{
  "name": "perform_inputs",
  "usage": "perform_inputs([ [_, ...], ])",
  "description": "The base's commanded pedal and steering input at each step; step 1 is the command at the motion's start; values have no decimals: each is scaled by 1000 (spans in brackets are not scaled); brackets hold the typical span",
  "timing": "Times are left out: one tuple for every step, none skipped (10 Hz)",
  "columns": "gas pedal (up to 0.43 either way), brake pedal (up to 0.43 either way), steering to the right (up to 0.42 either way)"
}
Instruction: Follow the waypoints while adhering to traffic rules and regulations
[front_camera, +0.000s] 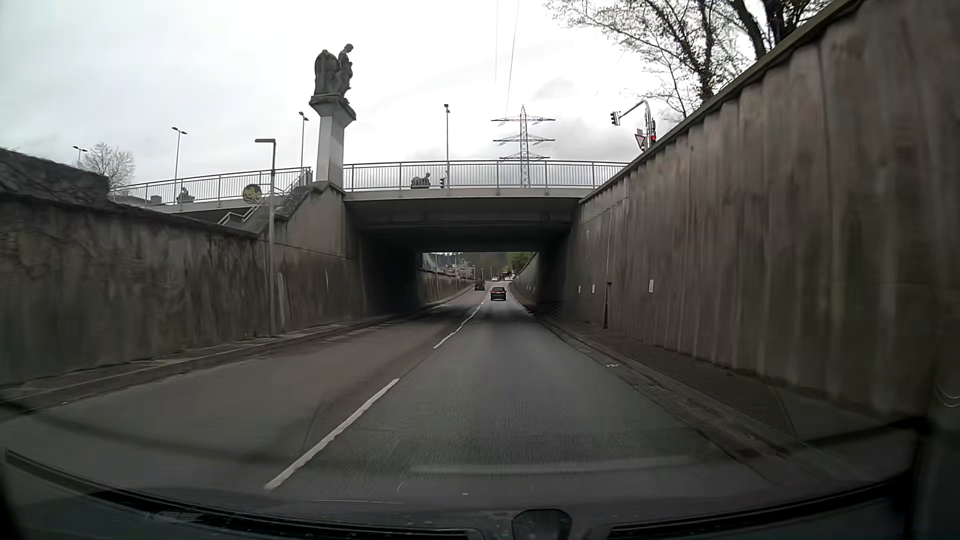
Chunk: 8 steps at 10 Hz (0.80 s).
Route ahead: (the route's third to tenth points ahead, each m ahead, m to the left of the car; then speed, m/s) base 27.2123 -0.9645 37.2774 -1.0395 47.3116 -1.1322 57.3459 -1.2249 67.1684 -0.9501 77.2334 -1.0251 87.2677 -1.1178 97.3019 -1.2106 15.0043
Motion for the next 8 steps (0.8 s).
perform_inputs([
  [67,0,0],
  [67,0,0],
  [67,0,0],
  [67,0,0],
  [67,0,0],
  [79,0,0],
  [87,0,0],
  [87,0,0],
])
